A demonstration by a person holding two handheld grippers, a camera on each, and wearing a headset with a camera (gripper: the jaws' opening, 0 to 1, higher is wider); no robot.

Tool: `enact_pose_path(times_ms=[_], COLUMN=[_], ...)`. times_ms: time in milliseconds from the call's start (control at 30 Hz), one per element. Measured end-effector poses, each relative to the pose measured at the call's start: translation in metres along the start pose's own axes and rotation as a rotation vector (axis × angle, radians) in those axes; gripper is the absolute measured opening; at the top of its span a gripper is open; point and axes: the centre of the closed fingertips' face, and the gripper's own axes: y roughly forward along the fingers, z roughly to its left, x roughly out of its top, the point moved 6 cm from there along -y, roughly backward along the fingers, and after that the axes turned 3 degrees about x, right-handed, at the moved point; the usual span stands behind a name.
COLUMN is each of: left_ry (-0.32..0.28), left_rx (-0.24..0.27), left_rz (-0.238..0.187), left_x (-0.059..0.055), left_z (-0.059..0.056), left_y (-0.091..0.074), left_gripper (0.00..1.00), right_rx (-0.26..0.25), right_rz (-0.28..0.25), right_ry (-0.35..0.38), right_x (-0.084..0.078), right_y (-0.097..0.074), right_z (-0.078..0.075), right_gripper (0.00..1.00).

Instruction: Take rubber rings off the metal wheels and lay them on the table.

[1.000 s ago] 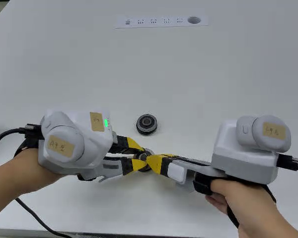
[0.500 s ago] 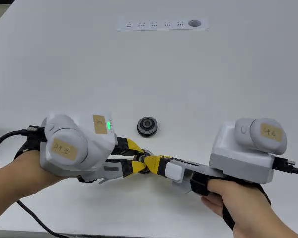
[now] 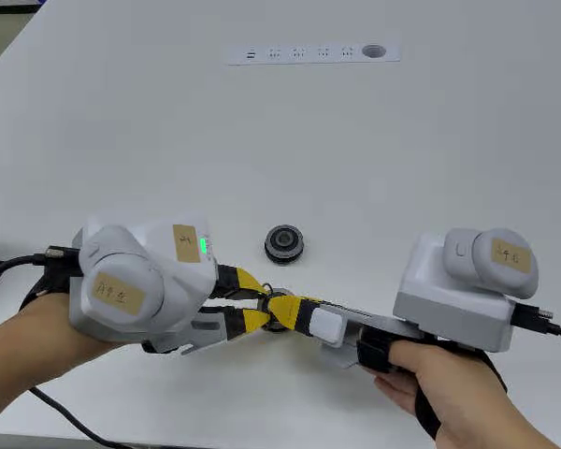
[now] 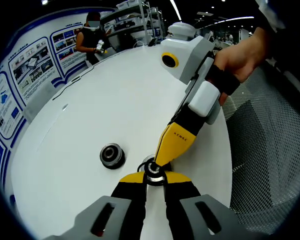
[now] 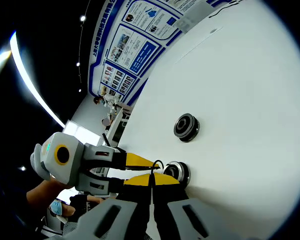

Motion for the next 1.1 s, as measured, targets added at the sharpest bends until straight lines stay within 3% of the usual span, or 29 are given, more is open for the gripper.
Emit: enact_pose_path(times_ms=[300,600,867,1100], left_ry=[-0.034,-0.023,-0.031,-0.043], left_rx=[0.039,0.015,-0.024,-0.036], left_rz=[-0.027,-0.042,-0.056,-0.052], left_x=[0.004,0.012,0.017,0.013], left_z=[0.006,0.007,0.006,0.005], left_y=[-0.011,0.001,0.012,0.017], left_gripper=[0.15,0.15,0.15,0.15], right_rx=[0.021,-0.018,-0.105,-0.183], right_rz=[-0.055,-0.142,-0.164,-0.180], right_ry=[0.040,0.094,0.139,0.165], right_x=[0.011,0.026,0.021,0.019], right_y=[-0.008,-0.034,-0.047,-0.055], right_z=[0.003,-0.017,-0.041,-0.054], right_gripper=[0.01,0.01,0.02,0.02])
